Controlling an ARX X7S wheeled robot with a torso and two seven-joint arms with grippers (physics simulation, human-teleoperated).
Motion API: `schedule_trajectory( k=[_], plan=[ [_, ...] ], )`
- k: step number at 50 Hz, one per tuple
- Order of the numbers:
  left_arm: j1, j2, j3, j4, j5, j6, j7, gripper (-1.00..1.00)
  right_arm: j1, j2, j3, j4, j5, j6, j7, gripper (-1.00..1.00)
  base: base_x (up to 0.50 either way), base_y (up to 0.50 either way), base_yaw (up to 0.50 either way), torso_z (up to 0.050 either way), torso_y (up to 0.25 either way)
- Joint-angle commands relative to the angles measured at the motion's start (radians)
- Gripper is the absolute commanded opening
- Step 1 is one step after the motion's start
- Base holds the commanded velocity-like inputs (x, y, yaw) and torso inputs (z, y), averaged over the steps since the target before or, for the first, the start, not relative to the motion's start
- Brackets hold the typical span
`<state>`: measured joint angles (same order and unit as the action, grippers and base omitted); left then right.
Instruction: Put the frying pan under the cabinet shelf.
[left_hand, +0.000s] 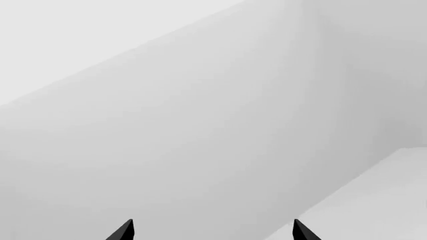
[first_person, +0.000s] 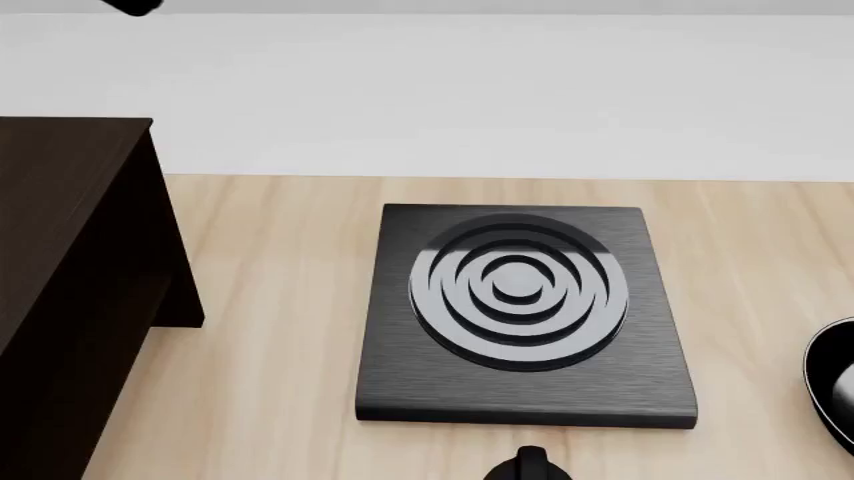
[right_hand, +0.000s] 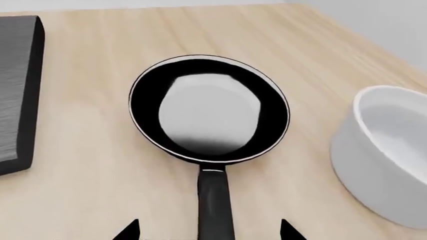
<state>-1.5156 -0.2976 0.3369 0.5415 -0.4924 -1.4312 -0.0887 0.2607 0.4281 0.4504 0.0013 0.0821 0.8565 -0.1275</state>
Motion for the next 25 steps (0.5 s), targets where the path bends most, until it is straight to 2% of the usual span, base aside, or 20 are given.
schedule_trajectory(
  k=[1, 25],
  plan=[
    [-0.001, 0.007, 0.011, -0.014, -0.003, 0.013, -0.005, 1.00, 0.018, 0.002, -0.010, 0.095, -0.006, -0.053, 0.004, 1.00, 0.00, 0.00, 0.00, 0.000, 0.000],
    [-0.004, 0.023, 0.050, -0.049, -0.002, 0.052, -0.016, 1.00, 0.043, 0.000, -0.011, 0.262, -0.004, -0.156, 0.005, 1.00, 0.00, 0.00, 0.00, 0.000, 0.000]
  ],
)
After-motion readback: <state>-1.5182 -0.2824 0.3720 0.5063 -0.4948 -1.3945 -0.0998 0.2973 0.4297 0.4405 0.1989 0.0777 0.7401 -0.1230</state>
